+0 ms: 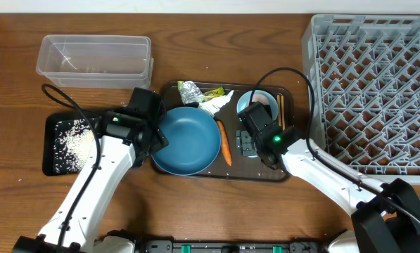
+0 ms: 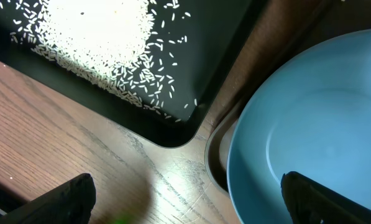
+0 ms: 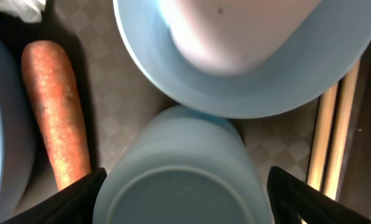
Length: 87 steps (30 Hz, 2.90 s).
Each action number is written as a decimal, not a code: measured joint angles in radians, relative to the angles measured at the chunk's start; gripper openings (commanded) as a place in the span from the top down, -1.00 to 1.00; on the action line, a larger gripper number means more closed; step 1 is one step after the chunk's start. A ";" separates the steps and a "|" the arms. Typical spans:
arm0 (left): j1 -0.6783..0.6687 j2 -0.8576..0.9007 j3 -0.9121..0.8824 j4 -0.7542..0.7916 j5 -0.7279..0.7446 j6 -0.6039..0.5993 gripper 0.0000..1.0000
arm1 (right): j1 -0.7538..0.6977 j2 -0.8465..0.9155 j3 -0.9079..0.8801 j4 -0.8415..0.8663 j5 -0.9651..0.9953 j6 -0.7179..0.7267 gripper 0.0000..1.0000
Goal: Sort waste into correct bins and load items into the dishwasher rack
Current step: 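Grasp the light-blue cup with the right gripper, then carry the light-blue cup right and place it in the dish rack, then move the right gripper back over the second light-blue cup on the tray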
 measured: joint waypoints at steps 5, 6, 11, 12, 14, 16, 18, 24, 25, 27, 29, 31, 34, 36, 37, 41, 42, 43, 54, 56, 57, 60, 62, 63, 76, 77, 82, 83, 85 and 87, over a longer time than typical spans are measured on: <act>0.000 0.000 0.000 0.000 0.000 0.000 -0.96 | 0.000 0.000 0.000 0.005 0.009 0.008 -0.27; 0.000 0.000 0.000 0.000 0.000 0.000 -0.96 | 0.000 0.000 0.000 0.005 0.013 0.011 -0.18; 0.000 0.000 0.000 0.000 0.000 0.000 -0.96 | 0.000 -0.002 0.007 -0.008 0.019 0.014 -0.06; 0.000 0.000 0.000 0.000 0.000 0.000 -0.96 | 0.000 -0.005 0.008 -0.013 0.019 0.014 -0.07; 0.000 0.000 0.000 0.000 0.000 0.000 -0.96 | 0.000 -0.021 0.013 -0.039 0.020 0.014 -0.10; 0.000 0.000 0.000 0.000 0.000 0.000 -0.96 | 0.000 -0.051 0.026 -0.077 0.023 0.014 -0.13; 0.000 0.000 0.000 0.000 0.000 0.000 -0.96 | -0.003 -0.092 0.053 -0.119 0.028 0.014 -0.14; 0.000 0.000 0.000 0.000 0.000 0.000 -0.96 | -0.064 -0.260 0.192 -0.278 0.077 0.002 -0.23; 0.000 0.000 0.000 0.000 0.000 0.000 -0.96 | -0.088 -0.289 0.216 -0.302 0.084 -0.007 -0.23; 0.000 0.000 0.000 0.000 0.000 0.000 -0.96 | -0.147 -0.338 0.261 -0.344 0.095 -0.026 -0.22; 0.000 0.000 0.000 0.000 0.000 0.000 -0.96 | -0.213 -0.370 0.293 -0.379 0.112 -0.037 -0.21; 0.000 0.000 0.000 0.000 0.000 0.000 -0.96 | -0.313 -0.396 0.316 -0.397 0.126 -0.056 -0.21; 0.000 0.000 0.000 0.000 0.000 0.000 -0.96 | -0.486 -0.410 0.324 -0.398 0.139 -0.076 -0.23; 0.000 0.000 0.000 0.000 0.000 0.000 -0.96 | -0.580 -0.407 0.324 -0.388 0.126 -0.081 -0.24; 0.000 0.000 0.000 0.000 0.000 0.000 -0.96 | -0.637 -0.403 0.324 -0.368 0.111 -0.084 -0.23; 0.000 0.000 0.000 0.000 0.000 0.000 -0.96 | -0.829 -0.372 0.325 -0.298 0.071 -0.089 -0.22; 0.000 0.000 0.000 0.001 0.000 0.000 -0.96 | -0.879 -0.357 0.325 -0.285 0.062 -0.089 -0.22; 0.000 0.000 0.000 0.000 0.000 0.000 -0.96 | -0.927 -0.339 0.325 -0.269 0.056 -0.092 -0.22; 0.000 0.000 0.000 0.000 0.000 0.000 -0.96 | -1.221 -0.128 0.325 -0.170 0.028 -0.158 -0.36; 0.000 0.000 0.000 0.000 0.000 0.000 -0.96 | -1.235 -0.094 0.325 -0.166 0.025 -0.164 -0.43; 0.000 0.000 0.000 0.000 0.000 0.000 -0.96 | -1.240 -0.077 0.325 -0.164 0.023 -0.166 -0.50; 0.000 0.000 0.000 0.000 0.000 0.000 -0.96 | -1.243 -0.036 0.325 -0.160 0.010 -0.173 -0.66; 0.000 0.000 0.000 0.000 0.000 0.000 -0.96 | -1.243 -0.021 0.325 -0.158 -0.004 -0.183 -0.74; 0.000 0.000 0.000 0.000 0.000 0.000 -0.96 | -1.243 -0.018 0.325 -0.157 -0.008 -0.187 -0.75; 0.000 0.000 0.000 0.000 0.000 0.000 -0.96 | -1.167 -0.049 0.490 -0.301 -0.195 -0.183 -0.78; 0.000 0.000 0.000 0.000 0.000 0.000 -0.96 | -1.139 -0.064 0.512 -0.298 -0.235 -0.171 -0.77; 0.000 0.000 0.000 0.000 0.000 0.000 -0.96 | -0.951 -0.130 0.558 -0.266 -0.354 -0.128 -0.76; 0.000 0.000 0.000 0.000 0.000 0.000 -0.96 | -0.895 -0.137 0.560 -0.265 -0.355 -0.122 -0.79; 0.000 0.000 0.000 0.000 0.000 0.000 -0.96 | -0.779 -0.139 0.561 -0.265 -0.323 -0.112 -0.86; 0.000 0.000 0.000 0.000 0.000 0.000 -0.96 | -0.650 -0.122 0.561 -0.264 -0.264 -0.109 -0.88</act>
